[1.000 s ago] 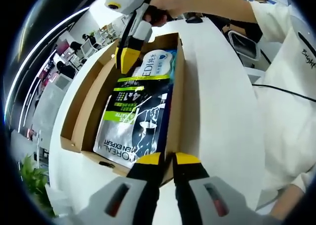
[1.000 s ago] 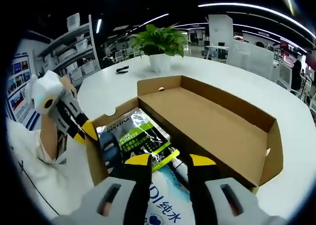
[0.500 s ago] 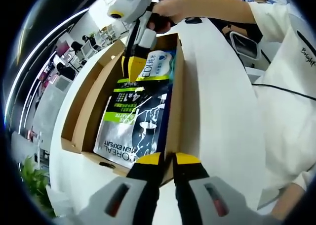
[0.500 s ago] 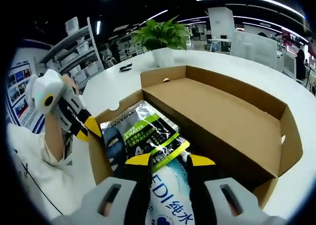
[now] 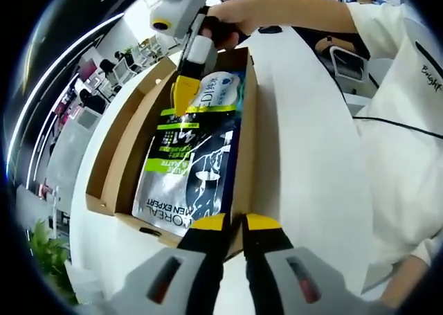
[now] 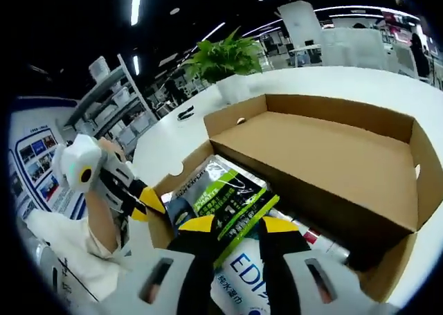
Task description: Operate the shoe box by opening the lid, removing the specified soft item, and placing it in the target area until the item is outside and the box remains undamaged.
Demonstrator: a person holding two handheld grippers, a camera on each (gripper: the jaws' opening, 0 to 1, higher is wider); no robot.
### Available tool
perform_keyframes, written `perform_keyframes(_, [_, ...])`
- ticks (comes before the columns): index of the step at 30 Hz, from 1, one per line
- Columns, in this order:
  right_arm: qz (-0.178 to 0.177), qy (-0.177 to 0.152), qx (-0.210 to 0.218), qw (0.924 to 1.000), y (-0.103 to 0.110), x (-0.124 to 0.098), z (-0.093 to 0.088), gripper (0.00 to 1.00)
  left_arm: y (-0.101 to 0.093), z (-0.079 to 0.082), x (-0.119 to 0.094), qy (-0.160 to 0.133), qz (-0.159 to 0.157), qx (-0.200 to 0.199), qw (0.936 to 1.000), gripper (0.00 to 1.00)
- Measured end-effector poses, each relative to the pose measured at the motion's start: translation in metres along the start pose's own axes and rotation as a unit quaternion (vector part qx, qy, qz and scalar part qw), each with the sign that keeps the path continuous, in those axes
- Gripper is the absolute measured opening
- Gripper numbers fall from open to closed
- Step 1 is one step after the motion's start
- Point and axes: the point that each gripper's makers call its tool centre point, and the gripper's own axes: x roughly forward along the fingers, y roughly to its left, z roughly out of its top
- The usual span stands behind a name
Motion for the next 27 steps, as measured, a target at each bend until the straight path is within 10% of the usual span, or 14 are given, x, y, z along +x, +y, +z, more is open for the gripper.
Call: perform_keyframes(27, [0.041,0.032,0.041,0.9978,0.025,0.033,-0.004,0.24,0.0,-0.001,0.0,0.005,0.001,0.002,1.0,0.08])
